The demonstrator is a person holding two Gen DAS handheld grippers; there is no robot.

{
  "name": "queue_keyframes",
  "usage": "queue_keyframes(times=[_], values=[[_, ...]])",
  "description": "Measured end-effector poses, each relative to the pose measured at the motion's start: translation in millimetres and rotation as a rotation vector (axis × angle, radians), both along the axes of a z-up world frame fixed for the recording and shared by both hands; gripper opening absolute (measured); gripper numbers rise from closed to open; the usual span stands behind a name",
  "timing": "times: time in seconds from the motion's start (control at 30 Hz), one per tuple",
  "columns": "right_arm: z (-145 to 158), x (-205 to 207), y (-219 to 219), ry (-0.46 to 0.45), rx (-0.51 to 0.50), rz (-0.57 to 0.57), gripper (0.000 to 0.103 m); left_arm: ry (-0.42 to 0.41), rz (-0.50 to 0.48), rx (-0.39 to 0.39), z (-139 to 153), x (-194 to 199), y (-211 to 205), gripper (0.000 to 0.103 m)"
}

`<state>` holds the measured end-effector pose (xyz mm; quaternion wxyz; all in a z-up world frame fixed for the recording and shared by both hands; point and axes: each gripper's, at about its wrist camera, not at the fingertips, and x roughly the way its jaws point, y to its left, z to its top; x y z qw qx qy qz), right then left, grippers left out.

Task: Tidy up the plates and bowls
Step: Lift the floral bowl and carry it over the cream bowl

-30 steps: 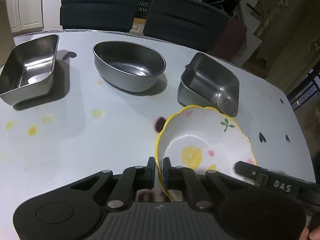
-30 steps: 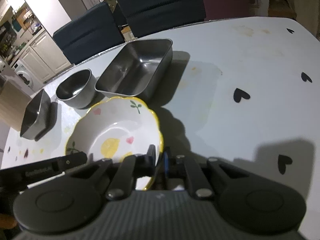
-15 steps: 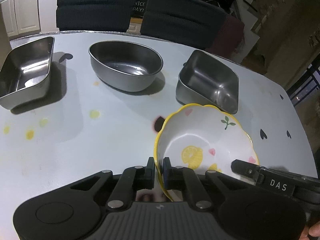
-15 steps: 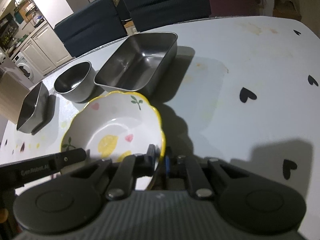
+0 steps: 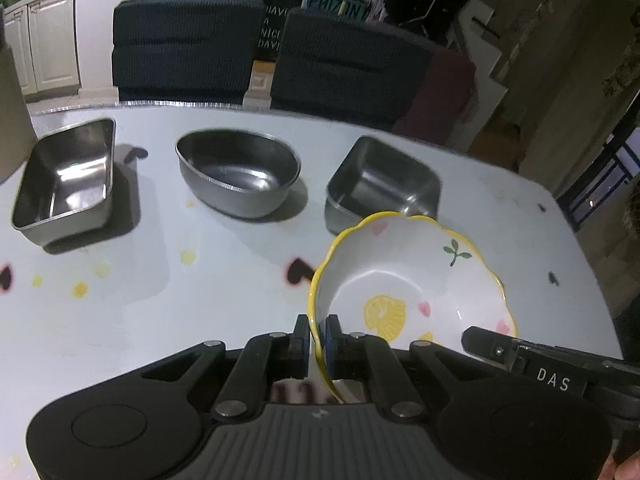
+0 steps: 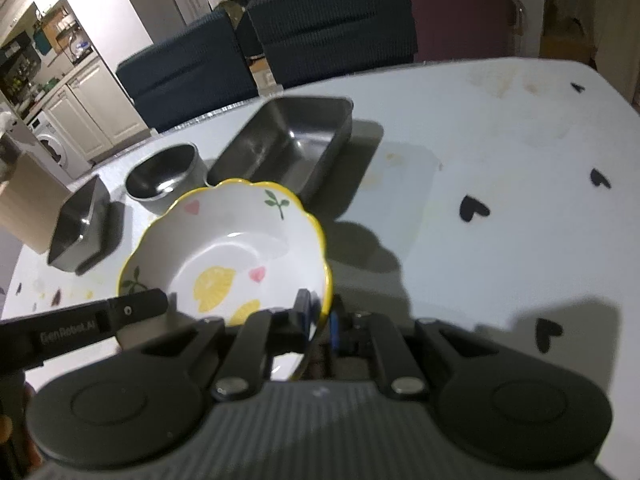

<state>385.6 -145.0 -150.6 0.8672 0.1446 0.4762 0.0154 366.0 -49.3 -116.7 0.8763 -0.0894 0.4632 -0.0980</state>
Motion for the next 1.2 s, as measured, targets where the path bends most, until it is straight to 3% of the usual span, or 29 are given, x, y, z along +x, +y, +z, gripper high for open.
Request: queue_keyframes(times=[0.5, 0.93, 1.2], values=[[66.9, -71.4, -5.8, -0.135, 0.03, -0.008, 0.012, -0.14, 0.007, -0.044, 68.6, -76.4, -0.1, 0.008], [95.6, -130.7, -17.0, -0.231, 0.054, -0.023, 0.011, -0.201, 0.015, -0.107, 90.8, -135.5, 1.8, 0.008], [87.4, -145.6, -19.6, -0.229, 0.08, -0.011, 0.012, -0.18, 0.006, -0.111, 78.5, -162.7, 1.4, 0.008]])
